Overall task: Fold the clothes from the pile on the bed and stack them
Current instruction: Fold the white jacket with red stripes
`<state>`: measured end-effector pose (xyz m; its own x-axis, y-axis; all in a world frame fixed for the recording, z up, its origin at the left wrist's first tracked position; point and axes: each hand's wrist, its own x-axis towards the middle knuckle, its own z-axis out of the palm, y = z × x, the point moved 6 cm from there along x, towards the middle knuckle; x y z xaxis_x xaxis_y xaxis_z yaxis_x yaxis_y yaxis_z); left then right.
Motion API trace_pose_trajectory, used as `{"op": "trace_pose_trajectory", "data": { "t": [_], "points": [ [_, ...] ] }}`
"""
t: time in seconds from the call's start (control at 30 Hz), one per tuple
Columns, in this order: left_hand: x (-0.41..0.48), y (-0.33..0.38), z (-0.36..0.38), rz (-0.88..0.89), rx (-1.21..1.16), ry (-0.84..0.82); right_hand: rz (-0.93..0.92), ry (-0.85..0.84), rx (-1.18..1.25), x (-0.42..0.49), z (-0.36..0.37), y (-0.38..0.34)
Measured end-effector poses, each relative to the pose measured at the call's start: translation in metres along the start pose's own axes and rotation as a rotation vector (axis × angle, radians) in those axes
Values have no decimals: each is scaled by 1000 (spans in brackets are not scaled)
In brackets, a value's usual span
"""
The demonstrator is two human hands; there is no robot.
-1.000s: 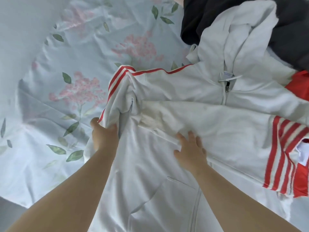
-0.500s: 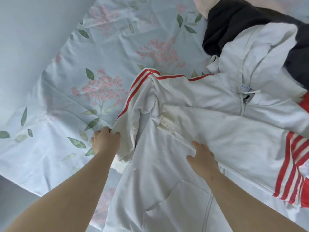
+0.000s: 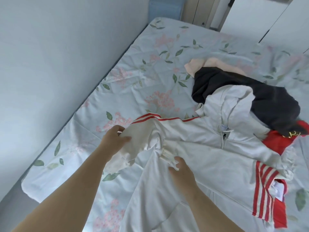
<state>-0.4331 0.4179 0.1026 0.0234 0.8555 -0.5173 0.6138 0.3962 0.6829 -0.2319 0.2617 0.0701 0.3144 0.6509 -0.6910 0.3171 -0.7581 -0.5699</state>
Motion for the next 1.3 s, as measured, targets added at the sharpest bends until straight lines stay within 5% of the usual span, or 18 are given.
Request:
{"op": "trace_pose_trajectory", "data": {
  "t": [0.23,0.43,0.67,0.77,0.9,1.03,1.17,1.3],
  "points": [
    [-37,58,-21,64,-15,-56,-143,35,200,-33,-34,-51],
    [-72,82,-2,-104,-448,-167,-215,-218,517,-68,-24,-90],
    [-91,109,20,-153,-794,-200,-387,-164,633,-70,-45,-106],
    [-96,117,26,-121,-799,-222,-298,-47,694,-63,-60,-99],
    [-89,107,34,-148,-728,-103,-112,-136,1257,-61,-88,-89],
    [-85,106,74,-189,-617,-106,-63,17,1541,-57,-148,-48],
    [-93,109,145,-227,-491,-273,46,320,1562,-46,-202,49],
    [-100,93,213,-291,-337,-380,474,606,1217,-46,-210,184]
  ]
}}
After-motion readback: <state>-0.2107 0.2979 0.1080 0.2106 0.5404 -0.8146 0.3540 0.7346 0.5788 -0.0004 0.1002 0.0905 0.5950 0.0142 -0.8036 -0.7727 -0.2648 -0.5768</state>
